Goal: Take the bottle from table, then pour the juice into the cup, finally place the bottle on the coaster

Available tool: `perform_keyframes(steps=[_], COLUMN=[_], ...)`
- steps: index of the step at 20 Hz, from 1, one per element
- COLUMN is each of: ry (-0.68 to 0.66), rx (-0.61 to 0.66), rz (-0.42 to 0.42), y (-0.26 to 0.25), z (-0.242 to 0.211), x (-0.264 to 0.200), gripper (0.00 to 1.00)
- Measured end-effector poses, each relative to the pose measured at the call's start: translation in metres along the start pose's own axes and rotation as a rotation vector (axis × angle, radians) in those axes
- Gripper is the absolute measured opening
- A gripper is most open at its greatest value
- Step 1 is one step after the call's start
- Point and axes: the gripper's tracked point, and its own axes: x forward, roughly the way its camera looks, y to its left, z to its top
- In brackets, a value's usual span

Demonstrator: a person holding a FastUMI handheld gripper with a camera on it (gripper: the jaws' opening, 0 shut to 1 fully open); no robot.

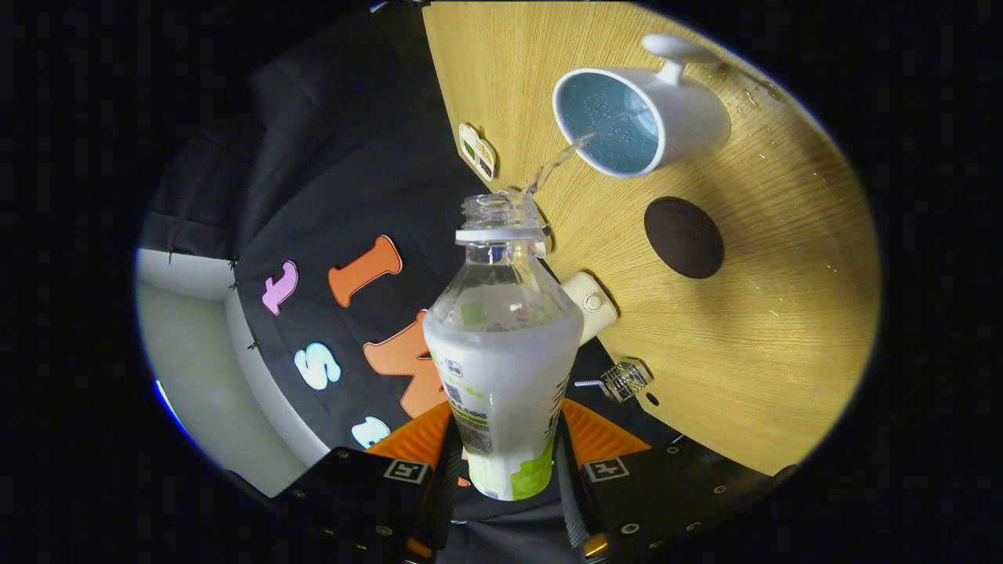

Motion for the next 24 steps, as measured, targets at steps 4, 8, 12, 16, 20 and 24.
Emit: perform_keyframes(steps=[4,8,12,16,20,24], ry=[-0.001,-0.008,-0.011,-0.014,-0.02,-0.02], rx=[-0.006,0.018,0.036,0.04,-0.075,-0.281], rz=[-0.017,-0.015,-0.02,-0.02,-0.045,-0.096], y=[-0.003,-0.002,-0.002,-0.003,-0.012,-0.022], z=[0.001,0.003,0.004,0.007,0.008,0.013], x=[0.0,-0.001,-0.002,-0.002,-0.001,0.001], gripper=[0.57,0.57,0.57,0.57,0.57,0.57])
